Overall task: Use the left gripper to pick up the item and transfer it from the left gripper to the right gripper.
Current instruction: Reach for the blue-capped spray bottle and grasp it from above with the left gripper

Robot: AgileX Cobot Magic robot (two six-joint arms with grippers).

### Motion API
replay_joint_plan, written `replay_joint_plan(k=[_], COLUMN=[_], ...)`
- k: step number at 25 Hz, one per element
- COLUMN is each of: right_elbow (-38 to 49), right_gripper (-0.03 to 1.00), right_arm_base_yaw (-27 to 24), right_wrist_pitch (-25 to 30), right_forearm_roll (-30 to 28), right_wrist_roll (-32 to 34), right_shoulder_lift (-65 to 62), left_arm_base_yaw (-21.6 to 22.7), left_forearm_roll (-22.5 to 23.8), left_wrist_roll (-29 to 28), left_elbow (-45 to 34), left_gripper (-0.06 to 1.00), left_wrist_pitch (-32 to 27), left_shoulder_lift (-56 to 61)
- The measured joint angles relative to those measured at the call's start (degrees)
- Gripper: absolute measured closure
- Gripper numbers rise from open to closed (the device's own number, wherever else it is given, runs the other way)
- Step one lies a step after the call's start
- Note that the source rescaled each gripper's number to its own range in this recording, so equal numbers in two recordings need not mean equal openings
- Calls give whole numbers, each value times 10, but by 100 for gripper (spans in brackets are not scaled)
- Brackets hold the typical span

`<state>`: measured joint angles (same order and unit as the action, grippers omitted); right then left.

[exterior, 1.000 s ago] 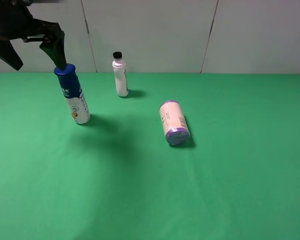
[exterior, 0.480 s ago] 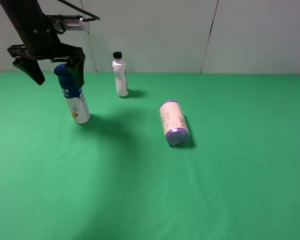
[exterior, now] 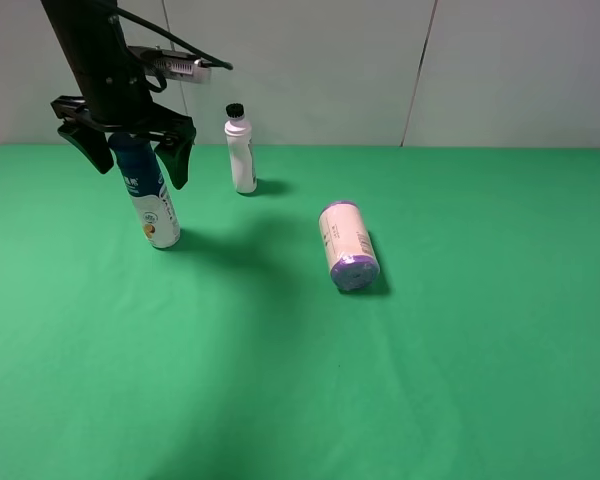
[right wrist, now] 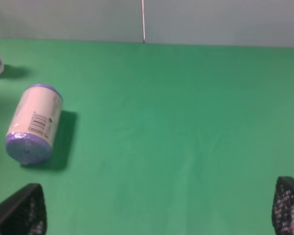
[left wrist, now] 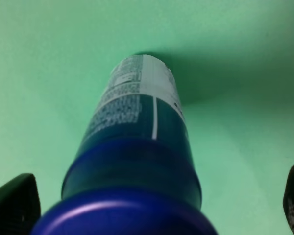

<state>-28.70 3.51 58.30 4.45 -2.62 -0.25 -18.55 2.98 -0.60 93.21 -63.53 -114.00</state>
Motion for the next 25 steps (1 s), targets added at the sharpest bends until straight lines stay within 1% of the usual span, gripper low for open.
replay_joint_plan(k=[4,11,13,16,23,25], right_elbow=[0,0,0,0,0,0], right_gripper=[-3,-3,-3,-3,-3,-3], right_arm_base_yaw=[0,0,0,0,0,0], right_wrist_pitch=[0,0,0,0,0,0], right_forearm_roll=[0,0,0,0,0,1], right_wrist_roll=[0,0,0,0,0,0], right_shoulder_lift=[0,0,0,0,0,0], left_arm_base_yaw=[0,0,0,0,0,0], left_forearm_roll=[11,12,13,13,13,13], left_wrist_roll=[0,0,0,0,0,0], left_elbow=[0,0,0,-2,-27,-27], left_gripper=[-6,-6,-3,4,9,16], left_wrist_pitch=[2,9,10,10,17,25], left_shoulder_lift=[0,0,0,0,-3,-3])
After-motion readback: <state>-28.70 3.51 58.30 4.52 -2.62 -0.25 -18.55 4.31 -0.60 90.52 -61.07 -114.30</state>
